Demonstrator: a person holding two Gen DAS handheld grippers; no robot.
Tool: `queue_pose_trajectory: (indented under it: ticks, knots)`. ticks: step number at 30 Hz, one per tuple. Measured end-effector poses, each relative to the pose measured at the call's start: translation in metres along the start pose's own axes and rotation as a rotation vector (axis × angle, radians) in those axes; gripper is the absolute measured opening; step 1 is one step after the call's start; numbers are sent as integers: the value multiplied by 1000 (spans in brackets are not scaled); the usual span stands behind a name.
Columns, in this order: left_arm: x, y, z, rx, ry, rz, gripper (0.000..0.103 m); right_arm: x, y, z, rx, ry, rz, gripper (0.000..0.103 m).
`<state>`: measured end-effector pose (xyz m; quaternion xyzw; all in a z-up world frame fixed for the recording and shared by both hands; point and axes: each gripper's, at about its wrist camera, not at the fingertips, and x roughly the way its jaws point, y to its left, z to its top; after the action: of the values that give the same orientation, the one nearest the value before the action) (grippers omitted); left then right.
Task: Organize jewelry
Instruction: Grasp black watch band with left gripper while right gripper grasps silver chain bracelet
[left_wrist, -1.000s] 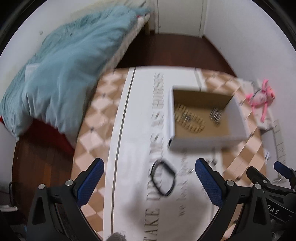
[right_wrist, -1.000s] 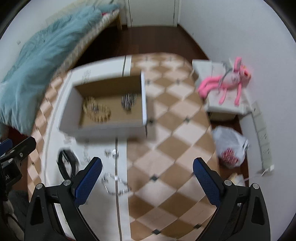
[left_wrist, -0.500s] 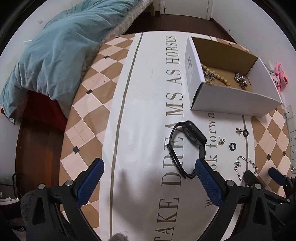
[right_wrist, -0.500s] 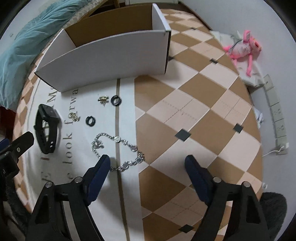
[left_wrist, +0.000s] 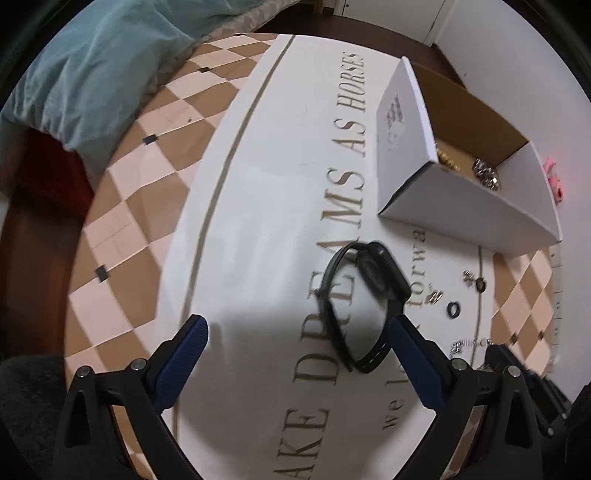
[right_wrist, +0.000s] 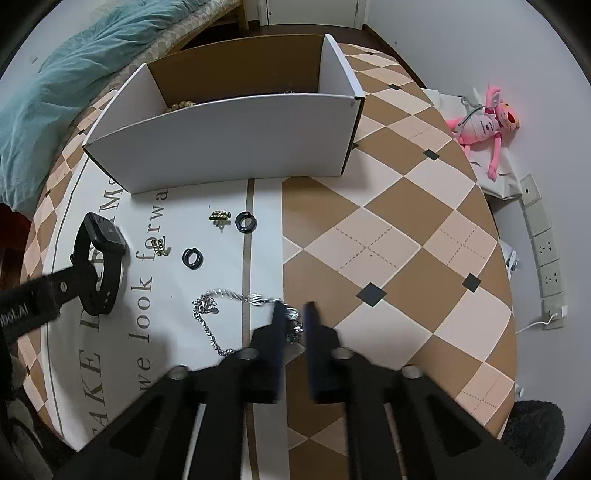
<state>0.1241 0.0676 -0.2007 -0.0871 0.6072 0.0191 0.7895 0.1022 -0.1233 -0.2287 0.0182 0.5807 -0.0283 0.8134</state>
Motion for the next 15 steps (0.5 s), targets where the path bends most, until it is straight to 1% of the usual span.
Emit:
queue_pose_trajectory:
  ticks: [1, 2, 3, 4, 5, 6, 7, 9, 10, 11, 13, 15]
  knots:
    - [1, -1, 1, 6, -10, -5, 97, 0, -1, 1, 3, 0, 3, 6]
    - [2, -2, 3, 13, -14, -6, 81, 0, -2, 1, 4, 0, 7, 6]
    - [4, -4, 4, 25, -11, -9, 61, 0, -3, 1, 5, -1, 13, 6]
    - [7, -6, 4, 38, 1, -13, 52, 1, -6, 3, 7, -1, 18, 6]
    - [6, -9, 4, 54, -15, 3, 43, 1, -8, 3, 13, -1, 26, 5]
    - [6, -12, 5, 71, -22, -8, 22, 1, -12, 3, 17, -1, 31, 5]
    - [7, -15, 5, 88, -16, -22, 12, 1, -14, 4, 24, -1, 38, 5]
    - [7, -18, 5, 111, -21, -24, 6, 1, -20, 4, 46, -1, 63, 5]
    - [7, -20, 4, 125, -22, -35, 5, 0, -23, 3, 52, -4, 69, 5]
    - [7, -21, 2, 131, -23, -38, 4, -2, -25, 3, 60, -13, 79, 0]
    - [5, -25, -2, 147, -32, -38, 4, -6, -29, 3, 76, -23, 95, 0]
    - [2, -28, -6, 158, -33, -54, 4, -13, -32, 4, 85, -36, 113, 0]
